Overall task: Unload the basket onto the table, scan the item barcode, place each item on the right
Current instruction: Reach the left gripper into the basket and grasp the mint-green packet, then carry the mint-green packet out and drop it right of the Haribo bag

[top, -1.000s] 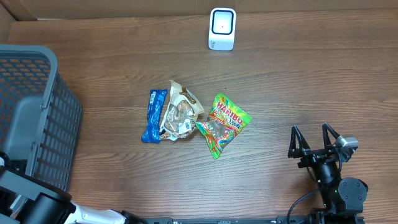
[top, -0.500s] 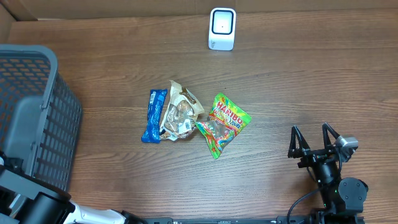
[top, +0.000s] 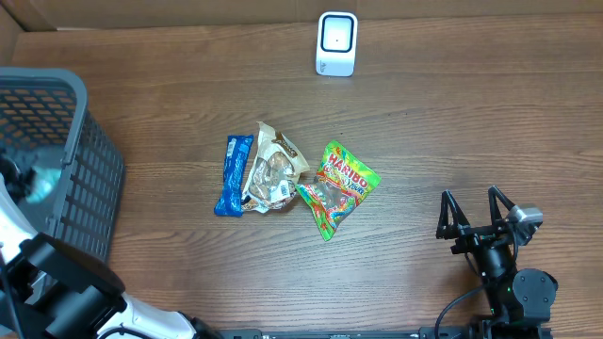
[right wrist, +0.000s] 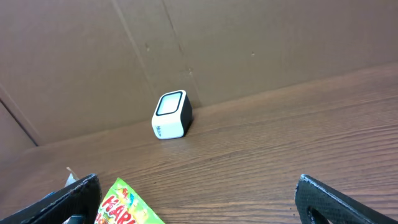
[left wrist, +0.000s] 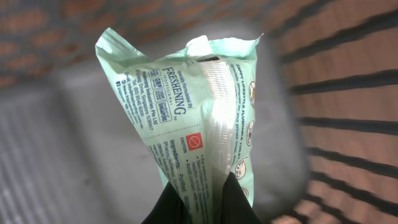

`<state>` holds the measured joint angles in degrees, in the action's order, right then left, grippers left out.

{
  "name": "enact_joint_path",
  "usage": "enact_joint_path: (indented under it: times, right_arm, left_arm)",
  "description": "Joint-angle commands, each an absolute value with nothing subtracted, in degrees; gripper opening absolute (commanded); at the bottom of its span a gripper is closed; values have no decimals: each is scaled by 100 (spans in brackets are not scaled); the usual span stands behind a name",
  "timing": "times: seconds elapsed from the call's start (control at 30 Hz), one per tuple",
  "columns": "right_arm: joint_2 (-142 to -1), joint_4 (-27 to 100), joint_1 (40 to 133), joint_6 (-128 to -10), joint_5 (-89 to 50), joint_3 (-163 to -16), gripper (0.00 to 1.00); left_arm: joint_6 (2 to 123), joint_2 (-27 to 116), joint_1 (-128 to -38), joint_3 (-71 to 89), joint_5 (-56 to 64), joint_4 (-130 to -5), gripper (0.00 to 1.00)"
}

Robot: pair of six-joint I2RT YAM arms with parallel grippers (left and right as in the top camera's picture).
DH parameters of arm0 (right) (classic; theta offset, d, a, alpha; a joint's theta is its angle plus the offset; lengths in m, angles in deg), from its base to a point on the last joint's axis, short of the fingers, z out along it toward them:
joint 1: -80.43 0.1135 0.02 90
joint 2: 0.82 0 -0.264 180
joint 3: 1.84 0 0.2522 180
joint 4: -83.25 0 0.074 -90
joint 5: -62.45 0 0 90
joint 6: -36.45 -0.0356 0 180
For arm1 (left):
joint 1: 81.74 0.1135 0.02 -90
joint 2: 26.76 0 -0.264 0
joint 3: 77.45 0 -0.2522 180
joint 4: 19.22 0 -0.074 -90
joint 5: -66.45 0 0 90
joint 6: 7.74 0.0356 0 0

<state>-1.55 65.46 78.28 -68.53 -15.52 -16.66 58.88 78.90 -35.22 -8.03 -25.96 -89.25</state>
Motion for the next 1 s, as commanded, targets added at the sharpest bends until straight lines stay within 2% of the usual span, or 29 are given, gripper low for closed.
enact_joint_path:
  times: [0.0, 0.3, 0.53, 0.77, 0.97]
  right_arm:
    - [-99, 6579, 7860, -6851, -1545, -1609, 100]
    - [-99, 6579, 7860, -6849, -1545, -1609, 100]
    - [-99, 6579, 7860, -6851, -1543, -1609, 100]
    - [-99, 6579, 7860, -6851, -1543, -1609, 100]
    - [-99, 6579, 7860, -6851, -1543, -1609, 100]
  left_arm:
    - [5997, 7512, -3839, -1677, -2126, -9167, 4]
    - [5999, 6389, -4883, -2184, -830, -9301, 4]
    - [6214, 5766, -6759, -2182, -186, -10031, 4]
    - [6625, 6303, -8964, -1570, 2, -10352, 4]
    - [7271, 7534, -10072, -1201, 107, -10514, 4]
